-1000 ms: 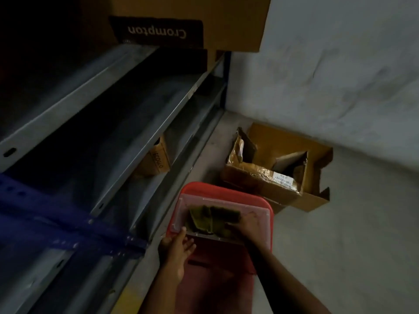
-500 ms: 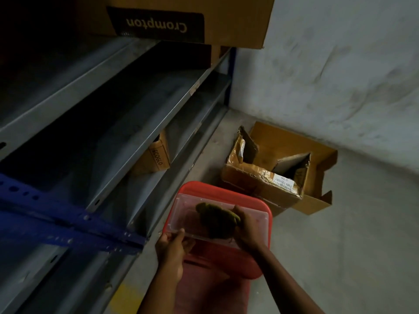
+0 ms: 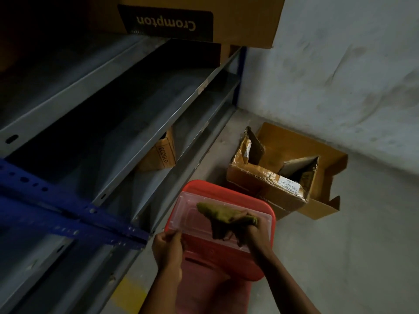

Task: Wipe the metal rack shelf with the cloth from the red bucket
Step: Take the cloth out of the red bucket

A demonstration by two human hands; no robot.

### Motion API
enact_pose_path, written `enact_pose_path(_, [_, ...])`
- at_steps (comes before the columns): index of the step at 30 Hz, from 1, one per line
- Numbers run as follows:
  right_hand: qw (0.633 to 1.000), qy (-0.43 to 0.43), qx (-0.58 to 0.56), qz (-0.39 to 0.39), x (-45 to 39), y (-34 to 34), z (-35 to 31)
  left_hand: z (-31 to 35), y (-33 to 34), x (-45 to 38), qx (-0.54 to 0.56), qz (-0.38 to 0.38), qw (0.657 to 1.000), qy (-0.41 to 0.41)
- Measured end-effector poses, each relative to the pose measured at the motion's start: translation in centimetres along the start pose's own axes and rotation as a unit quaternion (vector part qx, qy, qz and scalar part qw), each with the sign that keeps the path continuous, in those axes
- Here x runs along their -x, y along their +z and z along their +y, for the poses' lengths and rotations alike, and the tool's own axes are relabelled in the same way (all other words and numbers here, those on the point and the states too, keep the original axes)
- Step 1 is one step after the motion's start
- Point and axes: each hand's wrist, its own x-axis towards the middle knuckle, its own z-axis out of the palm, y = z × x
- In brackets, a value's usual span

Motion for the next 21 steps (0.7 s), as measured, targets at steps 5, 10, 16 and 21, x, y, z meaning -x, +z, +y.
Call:
enact_pose_path(5, [0.973,0.099,-0.203,-0.055,-1.0,-0.1,-0.4,3.3,1.2,2.9,-0.012,-0.060,0.986,0.156])
enact_pose_path(10, [0.970,0.145,-0.182,-0.066,-1.3,0.4,-1.0,6.0,2.6,5.3,-0.015,-0.325,0.934,0.148])
enact_pose_path(16, [0.993,0.071,-0.068,-0.061,-0.7,1.7,-2.4,5.0,3.6,5.3,-0.061,-0.275,0.953,0.115])
enact_pose_path(21, [0.955,-0.145,0.247,0.077,-0.3,0.1,-1.0,5.0,3.6,4.4,-0.067,-0.167,0.978,0.103])
